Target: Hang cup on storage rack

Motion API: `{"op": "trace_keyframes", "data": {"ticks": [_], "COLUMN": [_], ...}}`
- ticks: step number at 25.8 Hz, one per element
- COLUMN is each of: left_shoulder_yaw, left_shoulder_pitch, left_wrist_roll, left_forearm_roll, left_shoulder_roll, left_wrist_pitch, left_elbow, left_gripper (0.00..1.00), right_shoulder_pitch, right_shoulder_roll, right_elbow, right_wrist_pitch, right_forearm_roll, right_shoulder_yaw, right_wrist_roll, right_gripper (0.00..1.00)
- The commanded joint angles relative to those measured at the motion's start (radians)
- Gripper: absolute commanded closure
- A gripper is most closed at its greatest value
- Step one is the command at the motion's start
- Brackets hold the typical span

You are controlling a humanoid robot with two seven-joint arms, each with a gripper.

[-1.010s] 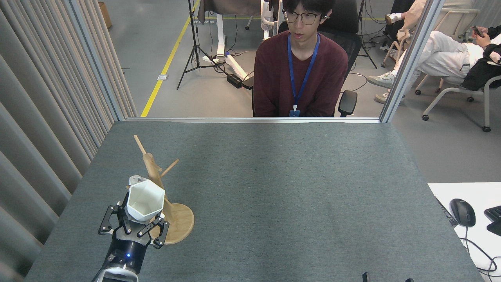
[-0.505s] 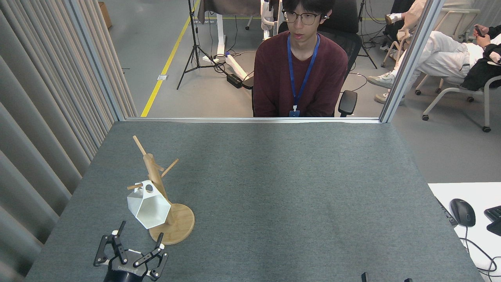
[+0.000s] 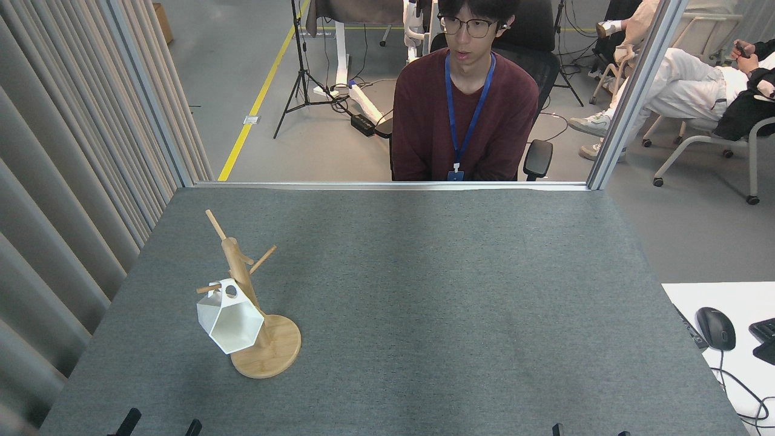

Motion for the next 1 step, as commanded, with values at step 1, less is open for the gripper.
{"op": "trace_keyframes", "data": {"ticks": [1], "left_shoulder_yaw": [0.003], "left_shoulder_pitch": [0.019], "left_wrist_roll": [-0.005], "left_forearm_roll": [0.039], "left_shoulder_roll": [0.009], "left_wrist_pitch": [-0.013], "left_elbow": [-0.009], "left_gripper": [0.00], "right_shoulder_pitch": [-0.005], "right_shoulder_roll": [-0.001], "right_elbow": [0.000], "right_wrist_pitch": [-0.021], "right_forearm_roll": [0.002], "right_shoulder_yaw": [0.000], "right_wrist_roll": [-0.001], "right_gripper": [0.01]}}
